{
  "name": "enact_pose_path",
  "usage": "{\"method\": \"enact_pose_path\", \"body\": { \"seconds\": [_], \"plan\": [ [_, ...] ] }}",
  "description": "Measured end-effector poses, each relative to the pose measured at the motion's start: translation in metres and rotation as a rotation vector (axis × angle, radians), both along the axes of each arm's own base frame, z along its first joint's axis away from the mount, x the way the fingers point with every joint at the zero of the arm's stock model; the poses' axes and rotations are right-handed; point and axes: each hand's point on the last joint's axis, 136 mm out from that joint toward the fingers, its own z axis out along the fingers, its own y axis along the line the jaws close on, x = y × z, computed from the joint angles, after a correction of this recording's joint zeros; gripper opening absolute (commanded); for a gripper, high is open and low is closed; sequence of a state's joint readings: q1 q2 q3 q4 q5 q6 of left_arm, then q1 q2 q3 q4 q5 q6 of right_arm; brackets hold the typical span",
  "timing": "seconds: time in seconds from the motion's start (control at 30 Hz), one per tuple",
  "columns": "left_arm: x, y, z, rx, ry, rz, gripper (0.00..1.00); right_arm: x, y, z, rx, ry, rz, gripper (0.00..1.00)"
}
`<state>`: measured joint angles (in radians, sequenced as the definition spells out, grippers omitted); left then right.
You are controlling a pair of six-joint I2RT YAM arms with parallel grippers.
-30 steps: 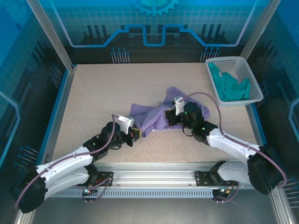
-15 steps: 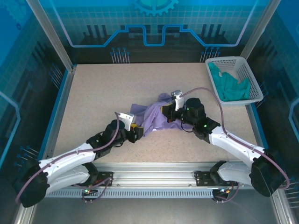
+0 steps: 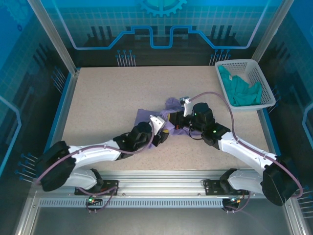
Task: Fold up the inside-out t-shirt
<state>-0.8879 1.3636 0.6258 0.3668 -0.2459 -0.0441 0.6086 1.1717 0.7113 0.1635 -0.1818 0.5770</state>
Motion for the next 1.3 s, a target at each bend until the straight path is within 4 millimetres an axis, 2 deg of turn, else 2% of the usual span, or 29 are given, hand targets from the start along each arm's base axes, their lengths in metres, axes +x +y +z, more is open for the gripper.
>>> {"method": "enact_pose_path", "body": {
  "seconds": [0.07, 0.1, 0.23, 0.27, 0.4, 0.5, 0.57, 0.67, 0.8, 1.0, 1.13, 1.2, 1.23, 1.3],
  "plan": [
    [0.009, 0.0, -0.002, -0.013, 0.004, 0.018, 0.07, -0.001, -0.001, -0.001, -0.004, 0.006, 0.0, 0.0],
    [0.012, 0.002, -0.002, -0.024, 0.008, 0.025, 0.0, -0.002, -0.003, -0.002, -0.01, 0.011, -0.005, 0.0],
    [0.018, 0.007, 0.013, -0.101, -0.009, 0.029, 0.0, -0.008, -0.01, 0.004, -0.028, -0.006, -0.011, 0.0],
    [0.018, 0.01, 0.017, -0.114, -0.015, 0.031, 0.0, -0.01, -0.011, 0.006, -0.035, -0.016, -0.002, 0.03],
    [0.009, 0.031, 0.045, -0.196, -0.053, 0.029, 0.0, -0.018, -0.009, 0.013, -0.122, -0.048, 0.078, 0.2],
    [0.006, 0.05, 0.075, -0.287, -0.091, 0.025, 0.0, -0.022, -0.006, 0.029, -0.189, -0.113, 0.154, 0.33],
    [0.003, 0.061, 0.094, -0.339, -0.121, 0.018, 0.0, -0.026, -0.004, 0.039, -0.217, -0.179, 0.203, 0.39],
    [-0.007, 0.066, 0.112, -0.381, -0.158, -0.019, 0.0, -0.036, -0.002, 0.042, -0.254, -0.247, 0.271, 0.45],
    [-0.019, 0.069, 0.119, -0.386, -0.202, -0.056, 0.0, -0.048, 0.004, 0.048, -0.271, -0.333, 0.337, 0.52],
    [-0.026, 0.074, 0.107, -0.328, -0.278, -0.081, 0.0, -0.057, 0.018, 0.041, -0.243, -0.362, 0.414, 0.65],
    [-0.026, 0.074, 0.106, -0.307, -0.34, -0.096, 0.0, -0.064, 0.042, 0.033, -0.204, -0.357, 0.491, 0.68],
    [-0.026, 0.073, 0.106, -0.302, -0.366, -0.104, 0.0, -0.066, 0.055, 0.026, -0.184, -0.345, 0.529, 0.65],
    [-0.026, 0.072, 0.106, -0.299, -0.375, -0.107, 0.0, -0.067, 0.06, 0.024, -0.179, -0.339, 0.542, 0.62],
    [-0.025, 0.072, 0.107, -0.298, -0.393, -0.109, 0.0, -0.067, 0.069, 0.019, -0.177, -0.327, 0.56, 0.39]
  ]
}}
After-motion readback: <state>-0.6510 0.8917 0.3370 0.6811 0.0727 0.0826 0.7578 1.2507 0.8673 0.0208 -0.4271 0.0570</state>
